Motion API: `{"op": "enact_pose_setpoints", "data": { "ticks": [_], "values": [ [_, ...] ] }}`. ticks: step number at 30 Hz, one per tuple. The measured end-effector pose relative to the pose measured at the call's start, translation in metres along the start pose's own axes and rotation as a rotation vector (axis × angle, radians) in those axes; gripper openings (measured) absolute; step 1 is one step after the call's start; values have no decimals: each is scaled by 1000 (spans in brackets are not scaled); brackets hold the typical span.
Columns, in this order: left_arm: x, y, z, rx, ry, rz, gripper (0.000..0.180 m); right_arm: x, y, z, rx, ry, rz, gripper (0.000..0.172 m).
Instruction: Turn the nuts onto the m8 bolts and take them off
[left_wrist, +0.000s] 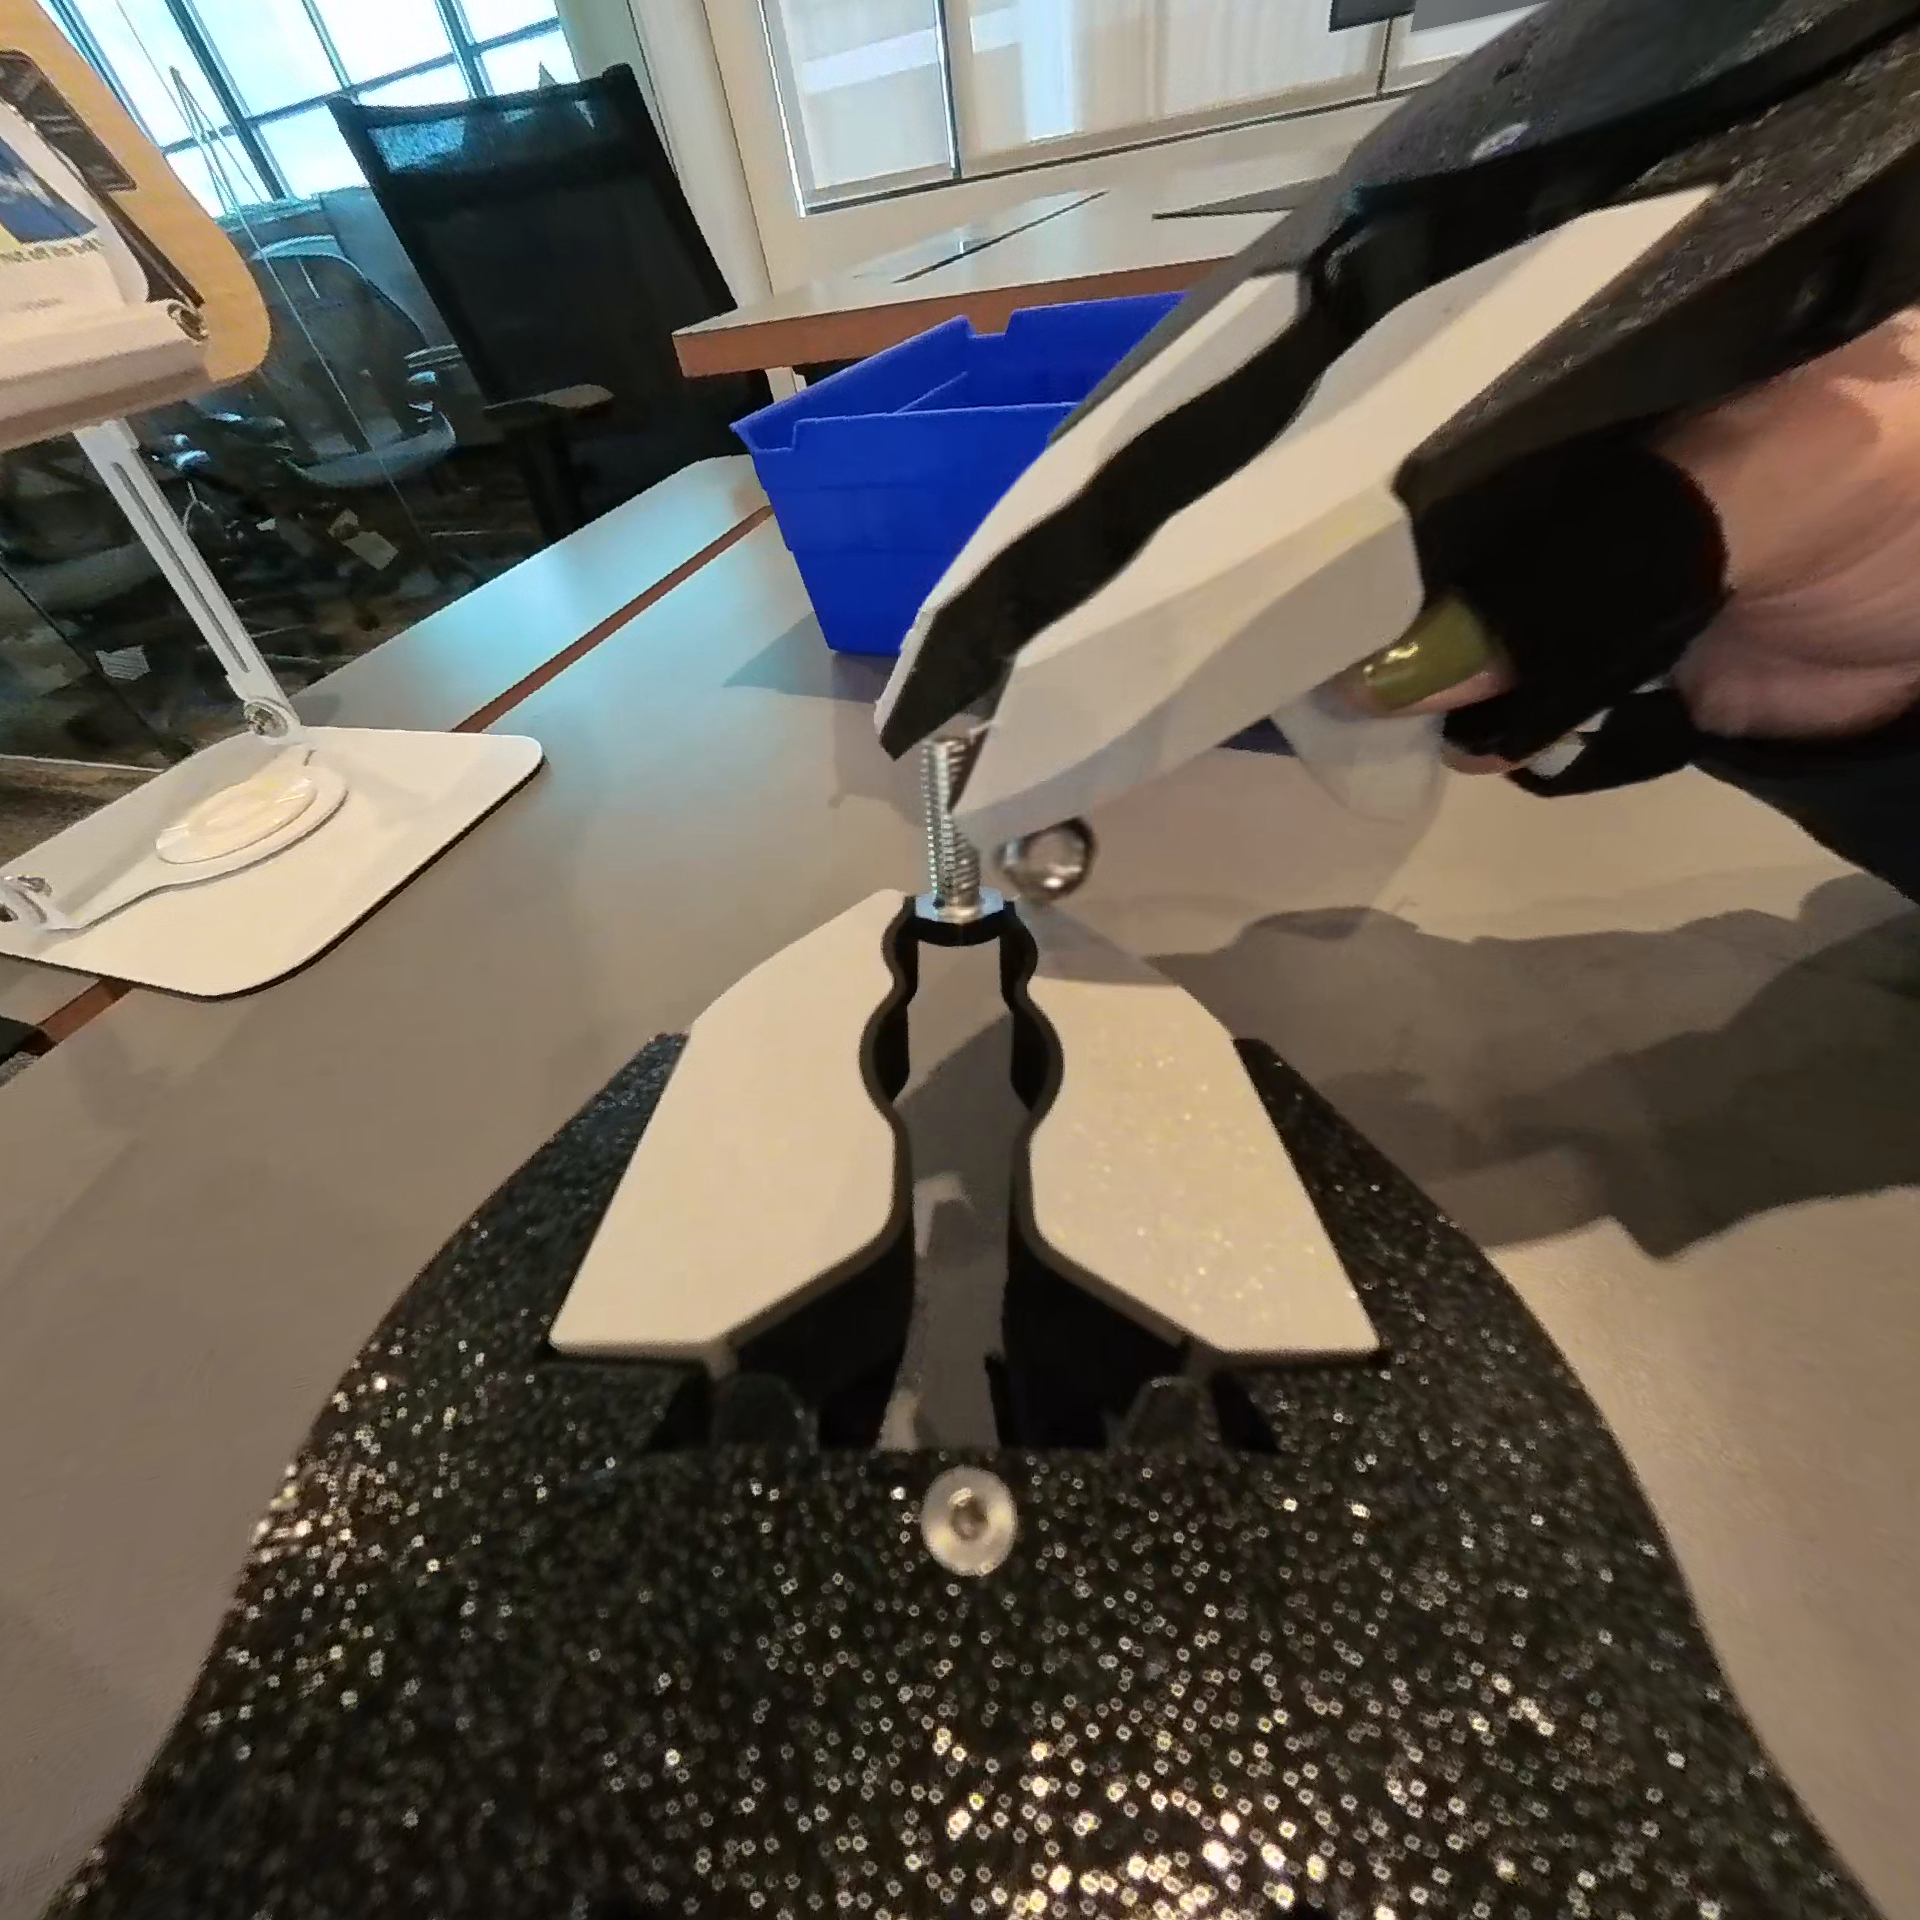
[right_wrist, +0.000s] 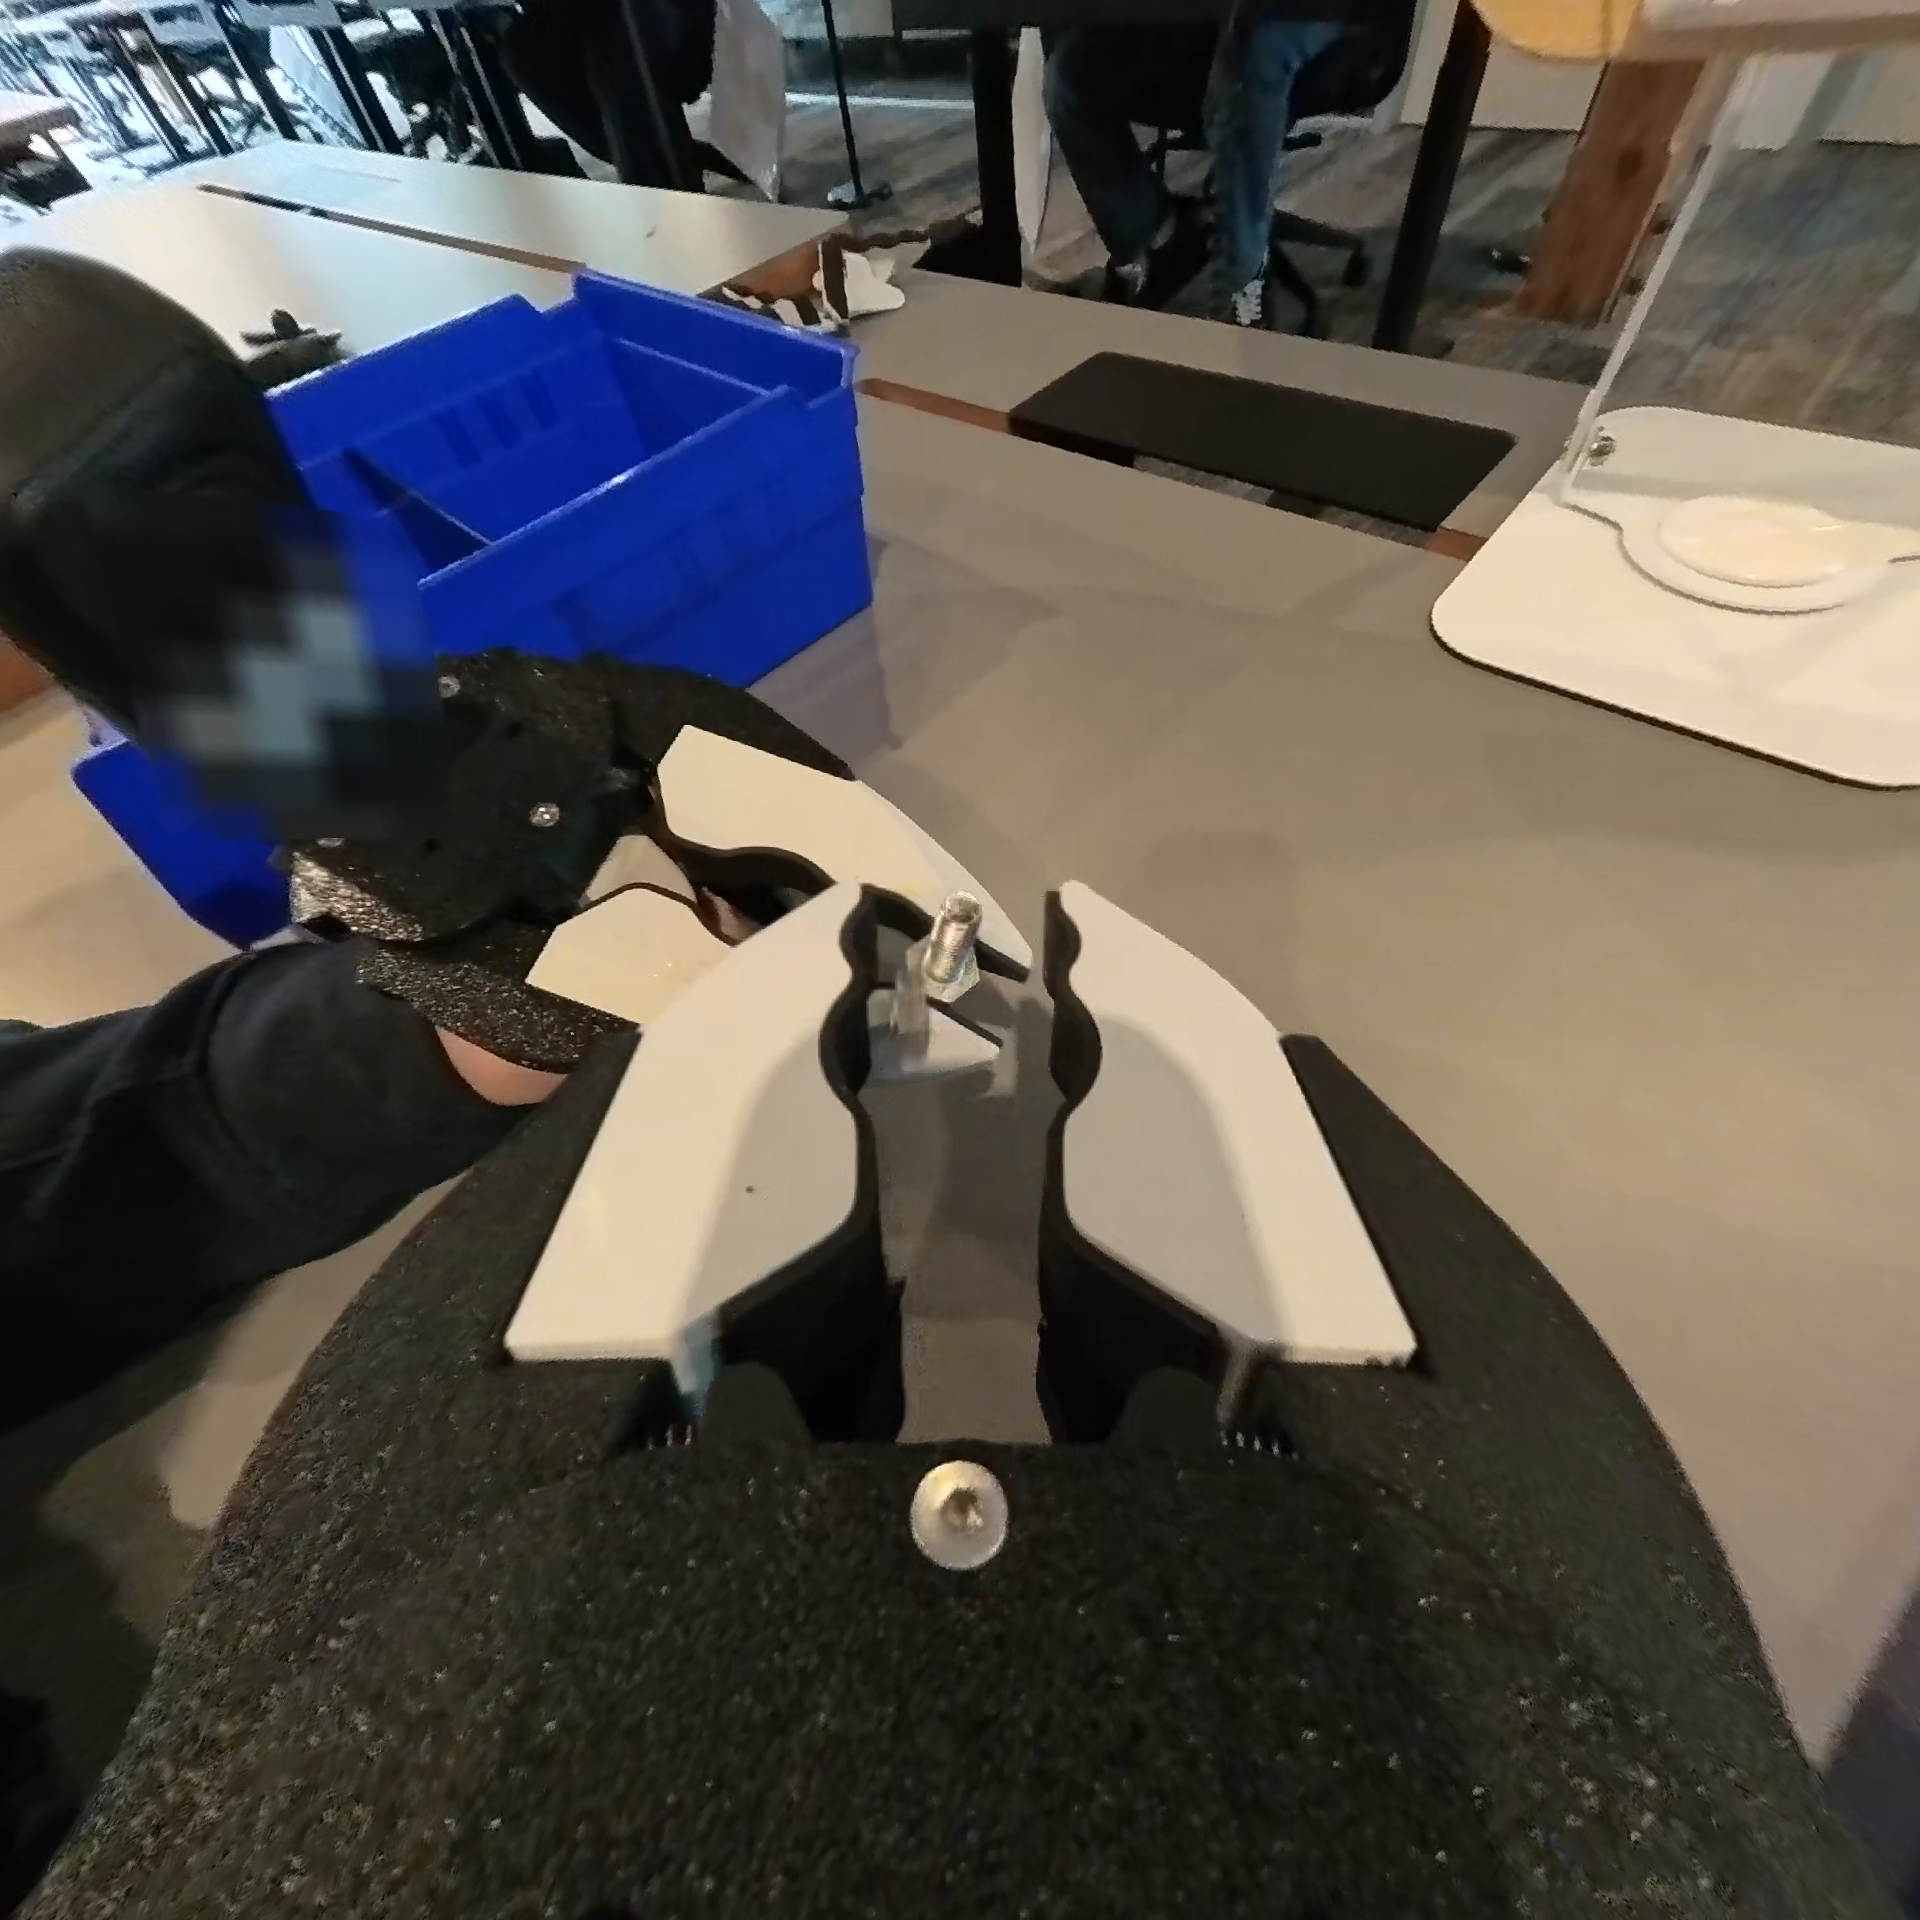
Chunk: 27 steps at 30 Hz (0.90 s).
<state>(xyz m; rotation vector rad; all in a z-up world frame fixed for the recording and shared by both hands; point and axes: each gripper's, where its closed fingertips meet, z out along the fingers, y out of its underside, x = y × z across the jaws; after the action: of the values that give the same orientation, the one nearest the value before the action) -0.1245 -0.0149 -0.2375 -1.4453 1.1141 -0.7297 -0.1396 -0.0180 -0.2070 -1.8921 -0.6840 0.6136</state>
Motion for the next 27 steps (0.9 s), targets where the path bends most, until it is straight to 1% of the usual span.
{"op": "enact_pose_setpoints", "data": {
  "ticks": [5,8,10,12,14,17,22,24,27],
  "values": [
    [-1,-1,0,5,3,-9,14,1,-2,-3,21,-12,-20,28],
    [-4,-3,-2,21,-8,-26,14,11,-6,-9,59,6,-30,28],
    [-8,-4,-4,35,-28,-41,14,19,-8,-14,97,8,-48,25],
    [-12,-6,-6,51,-51,-55,14,33,-3,-17,119,47,-60,23],
    [-15,-8,-8,70,-64,-69,14,41,8,-16,124,49,-76,24],
    [-23,-11,-13,107,-112,-84,14,38,26,-10,62,-20,-128,24],
    [-52,-14,-32,170,-269,-143,14,34,56,17,-157,-96,-175,27],
    [-64,-13,-41,192,-336,-174,14,34,61,34,-201,-109,-180,26],
    [-77,-12,-53,207,-415,-194,14,40,57,61,-223,-85,-247,26]
  ]
}}
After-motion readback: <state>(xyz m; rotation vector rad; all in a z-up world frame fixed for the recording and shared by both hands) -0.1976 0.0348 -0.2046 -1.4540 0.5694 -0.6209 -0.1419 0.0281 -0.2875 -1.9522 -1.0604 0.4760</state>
